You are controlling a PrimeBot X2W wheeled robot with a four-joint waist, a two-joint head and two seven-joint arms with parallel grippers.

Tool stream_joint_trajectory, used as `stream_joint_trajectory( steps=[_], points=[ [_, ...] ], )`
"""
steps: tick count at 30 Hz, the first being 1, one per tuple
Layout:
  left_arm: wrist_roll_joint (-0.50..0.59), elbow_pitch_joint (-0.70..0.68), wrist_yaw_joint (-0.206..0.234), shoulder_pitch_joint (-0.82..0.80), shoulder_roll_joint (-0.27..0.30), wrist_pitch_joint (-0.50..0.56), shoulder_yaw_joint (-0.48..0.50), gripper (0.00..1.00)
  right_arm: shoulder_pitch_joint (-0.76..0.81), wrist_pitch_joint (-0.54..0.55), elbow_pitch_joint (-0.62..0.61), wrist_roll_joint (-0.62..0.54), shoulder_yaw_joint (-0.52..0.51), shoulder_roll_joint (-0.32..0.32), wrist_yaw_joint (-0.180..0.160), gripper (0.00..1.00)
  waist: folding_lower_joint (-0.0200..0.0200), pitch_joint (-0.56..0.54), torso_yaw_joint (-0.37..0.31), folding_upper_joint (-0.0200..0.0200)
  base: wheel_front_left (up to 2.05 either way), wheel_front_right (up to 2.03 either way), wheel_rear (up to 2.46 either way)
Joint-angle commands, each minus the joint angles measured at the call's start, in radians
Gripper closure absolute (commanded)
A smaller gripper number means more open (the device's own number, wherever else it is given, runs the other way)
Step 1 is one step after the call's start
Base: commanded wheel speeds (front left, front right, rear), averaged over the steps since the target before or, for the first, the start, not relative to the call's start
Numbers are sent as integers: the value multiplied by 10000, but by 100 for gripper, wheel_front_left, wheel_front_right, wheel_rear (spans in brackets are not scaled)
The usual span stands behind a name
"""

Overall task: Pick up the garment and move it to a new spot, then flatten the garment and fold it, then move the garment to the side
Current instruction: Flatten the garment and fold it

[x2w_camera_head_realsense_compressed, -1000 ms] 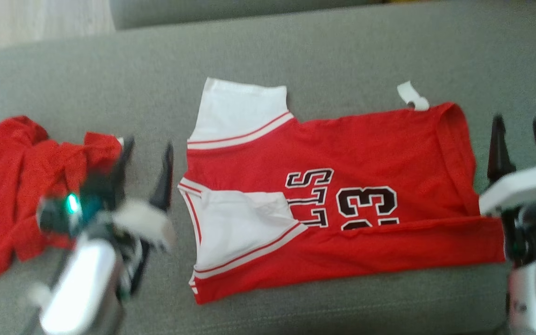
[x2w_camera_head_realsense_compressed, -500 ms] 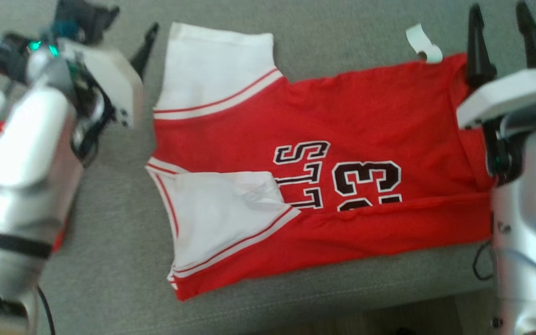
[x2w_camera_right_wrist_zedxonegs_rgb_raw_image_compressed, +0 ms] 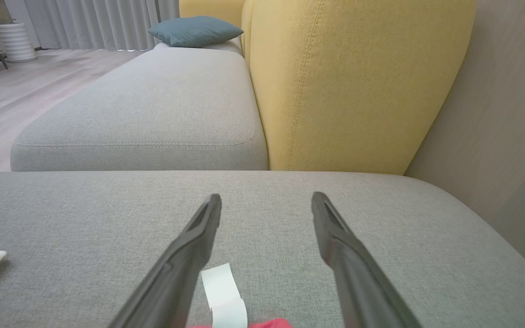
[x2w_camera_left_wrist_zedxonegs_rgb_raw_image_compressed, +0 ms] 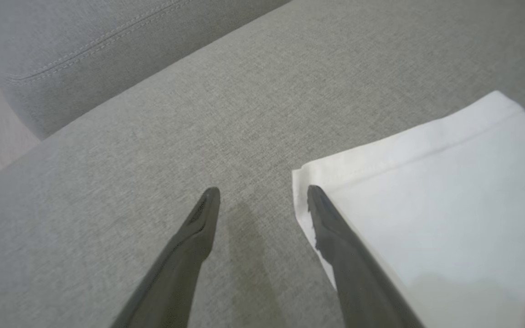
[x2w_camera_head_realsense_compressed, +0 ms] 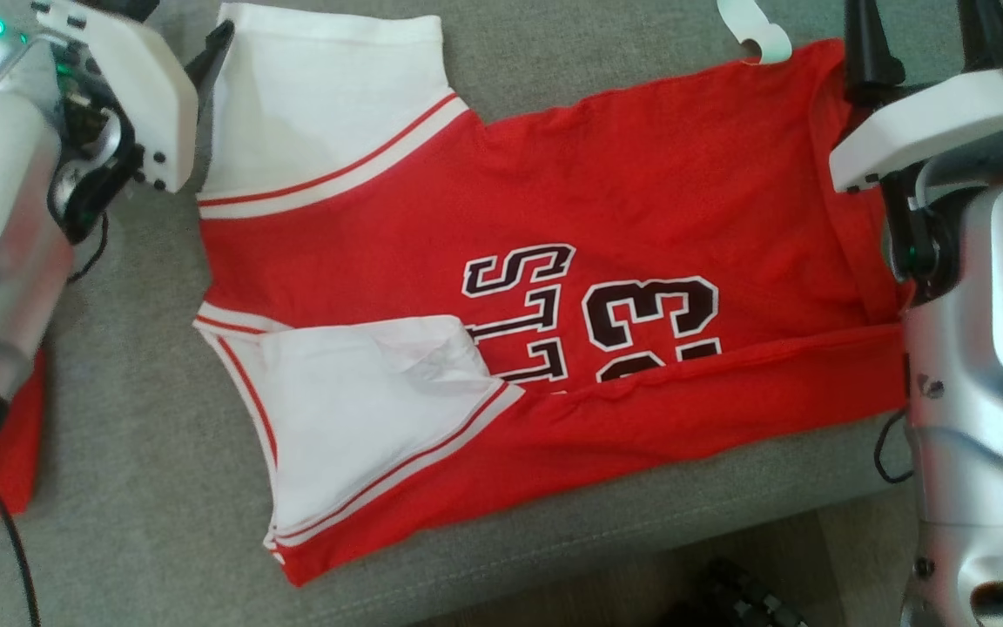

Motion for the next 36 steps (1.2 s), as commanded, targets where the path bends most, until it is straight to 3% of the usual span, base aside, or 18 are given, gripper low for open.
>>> stream_joint_trajectory(
  steps=[1,14,15,16,27,36],
  points=[
    [-200,-128,17,-709,482,-119,83,0,-345,-53,-346,99,190,-26,31,0,-1,136,-92,0,0,0,0],
    [-1570,389,16,-1497,516,-230,-1684,0,-515,-39,-347,62,267,-26,31,0,-1,389,-285,0,0,0,0],
    [-1715,362,16,-1499,508,-189,-1808,27,-517,-44,-324,55,251,-26,31,0,-1,381,-285,0,0,0,0],
    [-1851,312,16,-1497,499,-156,-1938,100,-520,-47,-300,45,231,-26,31,0,-1,371,-280,0,0,0,0],
    [-2951,299,16,-1654,376,-1357,-2158,100,-557,100,284,-258,-253,-33,31,0,-1,-101,142,0,0,0,0],
    [-3462,-396,16,-1338,205,-2435,-2313,100,-661,379,1274,-364,-328,-626,31,0,-1,-688,860,0,0,0,0]
  ],
)
